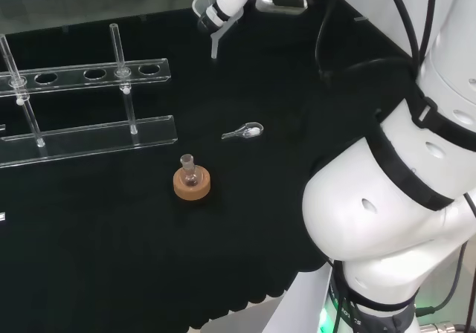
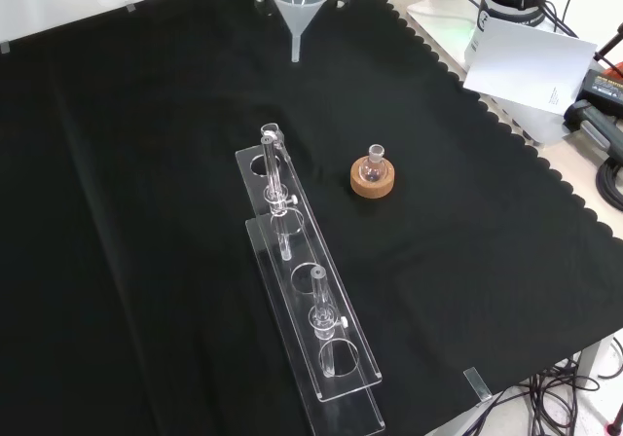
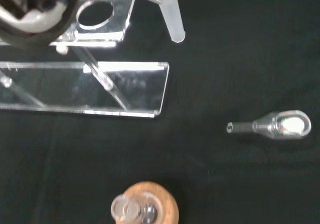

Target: Place the funnel on the round-bottom flask.

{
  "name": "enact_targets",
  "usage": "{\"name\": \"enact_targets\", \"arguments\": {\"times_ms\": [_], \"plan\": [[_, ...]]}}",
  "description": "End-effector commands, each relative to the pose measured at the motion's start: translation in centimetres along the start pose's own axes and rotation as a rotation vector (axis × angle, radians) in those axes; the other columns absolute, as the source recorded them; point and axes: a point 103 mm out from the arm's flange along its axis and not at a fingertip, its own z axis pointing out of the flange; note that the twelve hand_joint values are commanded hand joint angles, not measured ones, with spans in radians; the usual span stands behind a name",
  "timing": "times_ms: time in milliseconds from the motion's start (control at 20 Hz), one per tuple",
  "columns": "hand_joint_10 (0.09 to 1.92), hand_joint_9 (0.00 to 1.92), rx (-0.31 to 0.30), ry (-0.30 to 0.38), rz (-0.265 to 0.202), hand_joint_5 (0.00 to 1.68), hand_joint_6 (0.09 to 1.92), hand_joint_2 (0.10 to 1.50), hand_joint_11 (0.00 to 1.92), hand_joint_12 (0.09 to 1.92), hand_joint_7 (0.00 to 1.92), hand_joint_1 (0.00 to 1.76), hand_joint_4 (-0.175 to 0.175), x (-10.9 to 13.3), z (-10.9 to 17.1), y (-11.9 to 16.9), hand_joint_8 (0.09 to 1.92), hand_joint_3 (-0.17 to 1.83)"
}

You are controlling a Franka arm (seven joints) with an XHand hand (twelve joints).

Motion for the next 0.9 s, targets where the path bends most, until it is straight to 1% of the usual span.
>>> {"name": "enact_targets", "arguments": {"times_ms": [50,200,300,550,650,700,750,800,900], "plan": [[0.44,0.99,0.090,0.003,-0.003,0.71,0.91,0.51,0.26,1.45,1.06,0.91,-0.044,0.2,0.6,-1.4,0.82,0.85],[0.45,1.00,0.113,-0.021,-0.005,0.72,0.91,0.51,0.27,1.44,1.06,0.91,-0.045,-1.4,0.6,-2.7,0.81,0.85],[0.45,1.01,0.132,-0.037,-0.001,0.72,0.91,0.51,0.27,1.44,1.06,0.90,-0.045,-0.9,1.1,-3.0,0.81,0.86],[0.44,1.01,0.154,-0.078,-0.013,0.72,0.91,0.52,0.27,1.44,1.06,0.90,-0.046,3.3,3.5,-2.3,0.81,0.86],[0.44,1.01,0.179,-0.111,-0.019,0.72,0.91,0.52,0.27,1.44,1.06,0.89,-0.046,5.8,5.2,-1.6,0.81,0.86],[0.44,1.02,0.187,-0.114,-0.022,0.73,0.92,0.52,0.27,1.44,1.06,0.89,-0.046,6.7,5.9,-1.2,0.81,0.86],[0.44,1.02,0.189,-0.092,-0.031,0.73,0.92,0.52,0.27,1.44,1.06,0.89,-0.046,6.9,6.1,-1.1,0.81,0.86],[0.44,1.02,0.194,-0.096,-0.041,0.73,0.92,0.52,0.27,1.44,1.06,0.89,-0.046,8.0,7.1,-0.9,0.81,0.86],[0.44,1.02,0.198,-0.073,-0.059,0.73,0.92,0.53,0.27,1.43,1.06,0.89,-0.046,9.0,8.3,-0.8,0.81,0.86]]}}
